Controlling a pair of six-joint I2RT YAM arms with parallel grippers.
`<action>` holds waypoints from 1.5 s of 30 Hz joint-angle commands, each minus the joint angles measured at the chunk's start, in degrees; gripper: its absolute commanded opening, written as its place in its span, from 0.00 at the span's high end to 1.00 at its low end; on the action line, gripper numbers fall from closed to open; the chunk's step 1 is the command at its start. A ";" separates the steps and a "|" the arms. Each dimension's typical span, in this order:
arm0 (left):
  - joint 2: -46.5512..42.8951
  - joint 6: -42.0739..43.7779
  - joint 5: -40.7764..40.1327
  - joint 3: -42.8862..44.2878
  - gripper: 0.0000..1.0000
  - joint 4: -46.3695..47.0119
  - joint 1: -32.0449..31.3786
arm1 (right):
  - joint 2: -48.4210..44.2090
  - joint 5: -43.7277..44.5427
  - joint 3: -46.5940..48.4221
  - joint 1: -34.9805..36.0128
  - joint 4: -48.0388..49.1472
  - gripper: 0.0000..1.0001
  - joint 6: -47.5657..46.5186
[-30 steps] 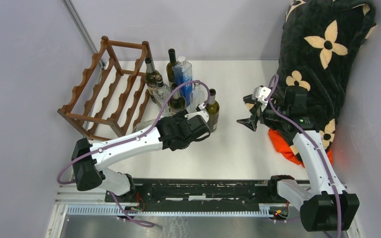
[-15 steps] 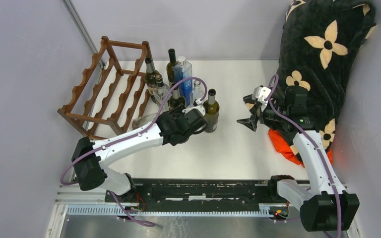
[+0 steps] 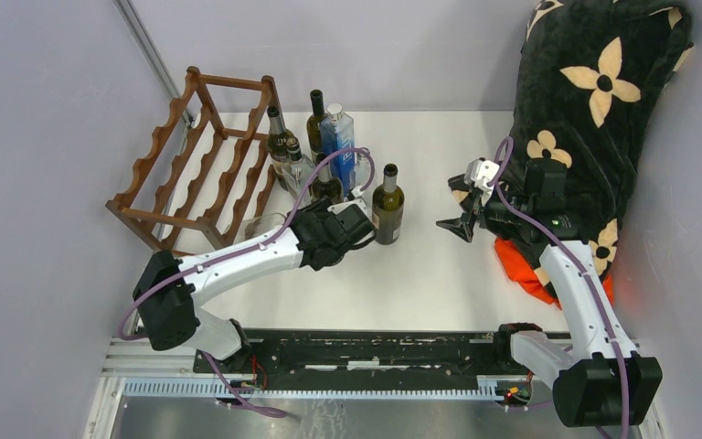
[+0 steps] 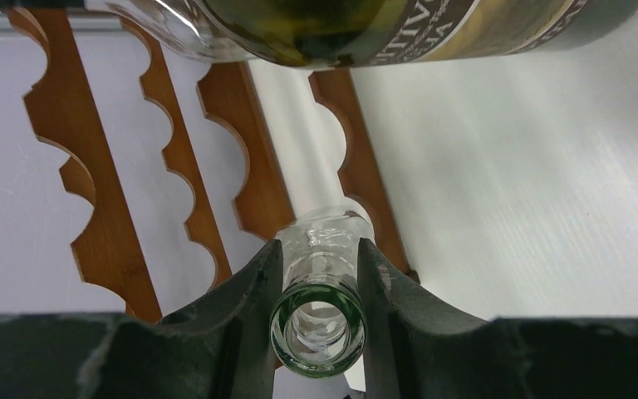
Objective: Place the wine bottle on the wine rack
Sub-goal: Place the wine bottle in the wine rack.
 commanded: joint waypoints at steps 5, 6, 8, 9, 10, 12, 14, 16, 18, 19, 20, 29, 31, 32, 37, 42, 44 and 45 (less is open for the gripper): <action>-0.77 1.35 -4.91 -3.65 0.98 4.30 2.27 | -0.23 -0.41 0.73 0.25 1.69 0.02 -0.36; -0.96 2.23 -4.80 -4.87 0.98 6.11 2.44 | -0.22 -0.50 0.74 0.23 1.78 0.02 -0.27; -1.12 4.03 -4.58 -7.43 0.98 9.21 2.98 | -0.22 -0.43 0.79 0.25 1.86 0.02 -0.27; -1.08 4.53 -4.39 -8.85 0.98 10.78 3.21 | -0.30 -0.41 0.81 0.32 1.83 0.02 -0.30; -1.08 5.59 -4.19 -10.19 0.98 12.26 3.49 | -0.31 -0.35 0.81 0.32 1.75 0.02 -0.30; -0.96 6.99 -3.44 -12.64 0.98 14.85 3.95 | -0.40 -0.30 0.81 0.27 1.51 0.02 -0.52; -0.66 7.77 -2.80 -14.35 0.98 16.33 4.52 | -0.40 -0.24 0.83 0.26 1.42 0.02 -0.61; -0.43 7.89 -2.72 -15.57 0.98 17.04 5.26 | -0.40 -0.24 0.81 0.30 1.35 0.02 -0.61; -0.70 8.10 -2.25 -16.91 0.93 18.43 6.44 | -0.40 -0.31 0.81 0.26 1.40 0.02 -0.61; -1.02 8.42 -1.88 -17.75 0.90 19.30 6.98 | -0.33 -0.32 0.81 0.25 1.44 0.02 -0.61; -1.52 8.83 -1.58 -18.86 0.88 20.27 7.51 | -0.31 -0.41 0.81 0.26 1.51 0.02 -0.61; -3.86 9.26 0.35 -23.76 0.70 24.49 10.41 | -0.23 -0.58 0.91 0.26 1.68 0.02 -0.55; -4.34 9.18 0.66 -24.53 0.64 25.05 10.41 | -0.22 -0.67 0.90 0.20 1.63 0.02 -0.57; -4.60 9.13 0.80 -24.97 0.62 25.45 10.41 | -0.22 -0.68 0.98 0.24 1.67 0.02 -0.52; -5.36 7.67 2.74 -25.70 0.45 25.37 10.49 | -0.31 -0.76 1.17 0.26 1.62 0.02 -0.58; -6.24 6.29 3.94 -26.24 0.35 24.87 10.84 | -0.40 -0.73 1.25 0.24 1.66 0.02 -0.61; -6.63 5.69 4.22 -26.15 0.29 24.50 10.93 | -0.58 -0.68 1.30 0.28 1.53 0.02 -0.61; -6.78 5.32 4.42 -25.66 0.27 24.11 10.94 | -0.58 -0.68 1.34 0.29 1.46 0.02 -0.61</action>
